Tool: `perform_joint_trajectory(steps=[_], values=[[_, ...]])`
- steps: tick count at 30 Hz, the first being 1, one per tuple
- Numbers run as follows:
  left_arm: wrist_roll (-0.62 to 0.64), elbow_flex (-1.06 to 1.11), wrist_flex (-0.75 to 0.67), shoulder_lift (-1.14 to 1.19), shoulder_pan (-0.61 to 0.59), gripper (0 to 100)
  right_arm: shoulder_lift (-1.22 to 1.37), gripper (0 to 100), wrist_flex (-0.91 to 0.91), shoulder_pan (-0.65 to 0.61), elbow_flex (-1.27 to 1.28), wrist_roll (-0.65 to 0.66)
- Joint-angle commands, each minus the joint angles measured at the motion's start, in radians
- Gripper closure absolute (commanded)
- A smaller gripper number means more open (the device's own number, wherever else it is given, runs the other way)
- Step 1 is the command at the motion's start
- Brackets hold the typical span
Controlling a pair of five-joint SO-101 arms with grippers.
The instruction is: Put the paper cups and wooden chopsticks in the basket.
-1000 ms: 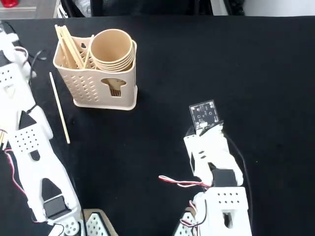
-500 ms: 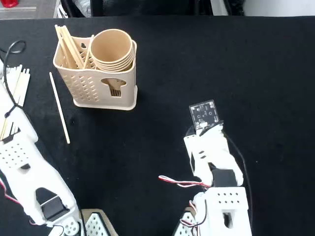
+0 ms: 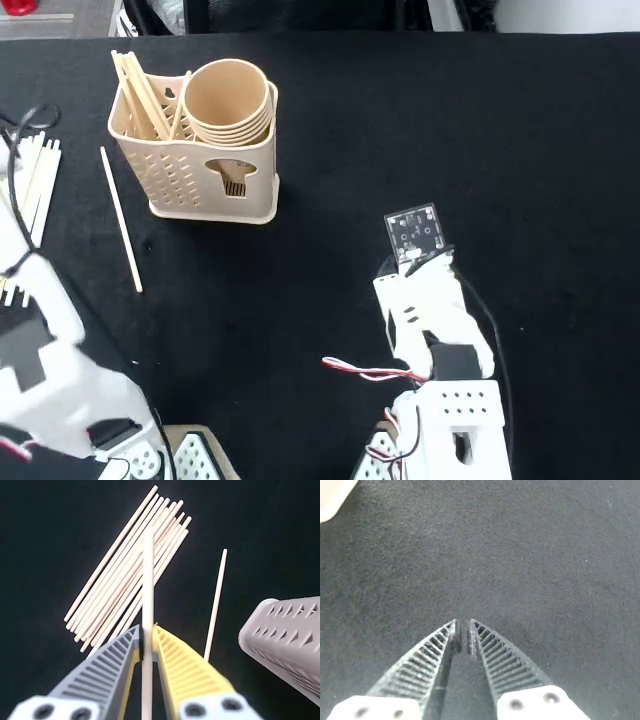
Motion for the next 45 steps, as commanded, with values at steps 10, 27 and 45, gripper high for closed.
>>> perform_joint_trajectory(steps=[10,27,45], values=[[-0.009,0.875,-0.848,-0.815,0.131,97,-0.015,95.6,-0.017,-0.005,-0.007,0.008],[0.13,1.056,-1.45,-1.096,0.478,97,-0.015,95.6,-0.017,-0.005,-0.008,0.008],[0.207,0.952,-1.631,-0.629,0.47,97,-0.015,95.6,-0.018,-0.003,-0.01,0.034]])
